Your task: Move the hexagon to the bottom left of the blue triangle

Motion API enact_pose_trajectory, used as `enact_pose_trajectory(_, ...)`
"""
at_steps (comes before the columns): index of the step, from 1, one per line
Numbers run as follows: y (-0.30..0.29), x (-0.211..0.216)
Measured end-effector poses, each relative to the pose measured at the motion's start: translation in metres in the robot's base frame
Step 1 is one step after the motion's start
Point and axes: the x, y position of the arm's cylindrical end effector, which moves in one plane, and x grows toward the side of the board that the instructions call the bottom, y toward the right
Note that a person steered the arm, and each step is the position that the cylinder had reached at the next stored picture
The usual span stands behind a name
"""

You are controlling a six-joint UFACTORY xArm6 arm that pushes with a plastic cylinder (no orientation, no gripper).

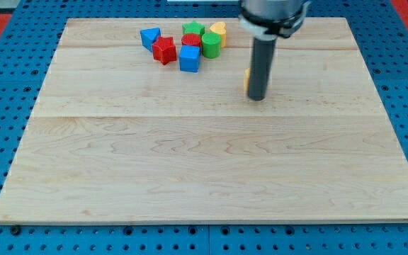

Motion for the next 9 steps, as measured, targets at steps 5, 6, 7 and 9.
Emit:
enact_pose_trajectory(5, -0.128, -0.06)
enact_pose_trajectory(6, -0.116, -0.066)
enact_pose_trajectory(7, -0.157, -0.075)
enact_pose_trajectory(9, -0.236, -0.07)
